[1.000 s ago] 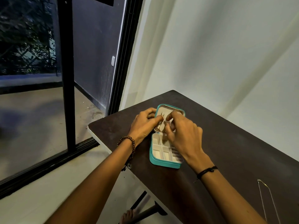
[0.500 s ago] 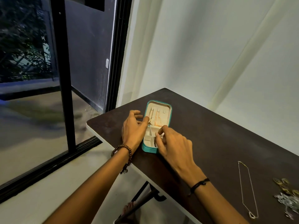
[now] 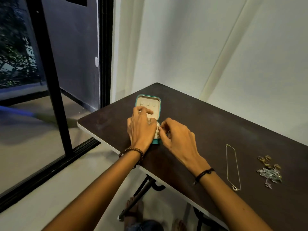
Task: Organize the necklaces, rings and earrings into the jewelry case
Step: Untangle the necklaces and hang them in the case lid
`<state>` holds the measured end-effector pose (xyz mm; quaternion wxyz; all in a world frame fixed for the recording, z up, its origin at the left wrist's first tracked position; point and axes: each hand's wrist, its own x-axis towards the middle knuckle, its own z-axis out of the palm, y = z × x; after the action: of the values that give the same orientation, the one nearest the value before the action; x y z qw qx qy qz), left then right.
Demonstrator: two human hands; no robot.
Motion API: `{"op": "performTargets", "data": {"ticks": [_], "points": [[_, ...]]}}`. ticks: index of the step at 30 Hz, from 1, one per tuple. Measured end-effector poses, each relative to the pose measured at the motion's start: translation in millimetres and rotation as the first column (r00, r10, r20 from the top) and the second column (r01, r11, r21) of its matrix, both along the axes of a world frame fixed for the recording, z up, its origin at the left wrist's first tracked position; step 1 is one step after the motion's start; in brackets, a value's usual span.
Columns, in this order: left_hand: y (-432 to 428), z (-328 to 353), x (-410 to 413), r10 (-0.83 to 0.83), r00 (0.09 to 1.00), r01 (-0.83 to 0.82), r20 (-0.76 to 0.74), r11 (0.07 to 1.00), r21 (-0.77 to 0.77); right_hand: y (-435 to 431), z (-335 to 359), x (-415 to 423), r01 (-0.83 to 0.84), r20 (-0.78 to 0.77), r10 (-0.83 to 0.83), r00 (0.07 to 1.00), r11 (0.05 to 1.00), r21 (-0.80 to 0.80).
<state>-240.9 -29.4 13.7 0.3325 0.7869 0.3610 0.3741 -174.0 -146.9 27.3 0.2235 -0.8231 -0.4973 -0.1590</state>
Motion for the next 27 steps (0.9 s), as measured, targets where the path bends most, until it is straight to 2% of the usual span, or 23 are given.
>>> {"op": "performTargets", "data": {"ticks": [6, 13, 18, 22, 27], "points": [[-51, 10, 28, -0.22, 0.975, 0.217, 0.024, 0.972, 0.09, -48, 6, 22, 0.117, -0.048, -0.116, 0.992, 0.993, 0.034], [-110, 10, 74, -0.388, 0.921, 0.389, -0.016, 0.921, 0.028, -112, 3, 62, 0.275, -0.091, -0.271, 0.958, 0.961, 0.036], [-143, -1, 120, -0.516, 0.847, 0.517, -0.132, 0.855, -0.023, -150, -6, 105, 0.403, -0.136, -0.401, 0.906, 0.915, -0.015], [-164, -9, 154, -0.533, 0.799, 0.567, -0.277, 0.821, 0.057, -166, -13, 139, 0.479, -0.103, -0.493, 0.864, 0.868, -0.134], [-175, -12, 182, -0.437, 0.808, 0.536, -0.396, 0.824, 0.185, -172, -22, 162, 0.508, -0.121, -0.547, 0.828, 0.824, -0.25]]}}
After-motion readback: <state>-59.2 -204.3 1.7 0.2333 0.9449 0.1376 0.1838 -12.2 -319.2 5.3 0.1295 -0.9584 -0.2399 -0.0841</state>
